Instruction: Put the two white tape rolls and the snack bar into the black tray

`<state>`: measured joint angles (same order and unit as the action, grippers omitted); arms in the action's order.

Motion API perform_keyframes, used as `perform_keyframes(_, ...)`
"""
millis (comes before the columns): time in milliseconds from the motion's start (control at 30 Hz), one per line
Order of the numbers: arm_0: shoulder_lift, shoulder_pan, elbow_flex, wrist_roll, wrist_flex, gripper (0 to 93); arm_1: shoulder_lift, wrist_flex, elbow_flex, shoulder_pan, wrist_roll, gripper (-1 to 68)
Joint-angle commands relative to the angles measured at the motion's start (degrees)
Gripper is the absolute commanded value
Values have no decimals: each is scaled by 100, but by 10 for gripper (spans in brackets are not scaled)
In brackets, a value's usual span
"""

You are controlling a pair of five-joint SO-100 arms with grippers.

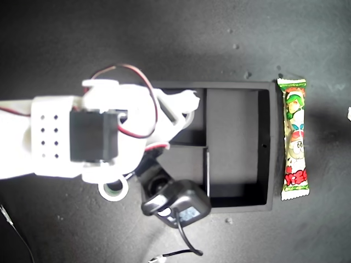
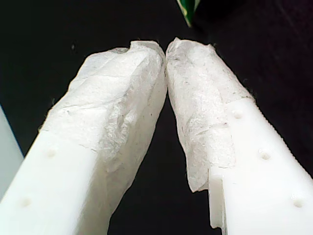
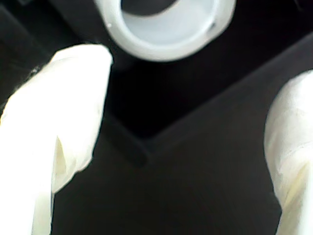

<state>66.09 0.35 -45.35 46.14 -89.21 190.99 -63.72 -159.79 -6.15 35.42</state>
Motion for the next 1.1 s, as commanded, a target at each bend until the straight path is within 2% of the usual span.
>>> perform_keyframes(0,413,-70,387,255,-431,201,-782,149,756,88,-624,-1)
perform_keyframes(100,668,-149,650,536,-1028,155,-2426,316,1890,79,-984,10)
perform_keyframes(200,1072,-79,633,747,-1415,115,-3876,26,2927,396,-1204,20)
perform_keyframes(367,2101,229,-475,1406,-1477,166,-5537,-185,3410,1011,-1283,70)
perform_keyframes(467,2689,580,-1380,1793,-1072,191,-6407,-132,3551,1222,-1222,128)
perform_keyframes(567,3085,1002,-2048,2180,-668,198,-7119,0,3779,1310,-1248,150)
perform_keyframes(767,3498,1828,-3384,2769,448,198,-8279,149,4386,1248,-1556,159)
perform_keyframes(1067,4140,2584,-5924,3454,2892,194,-9765,229,5317,1380,-1784,166)
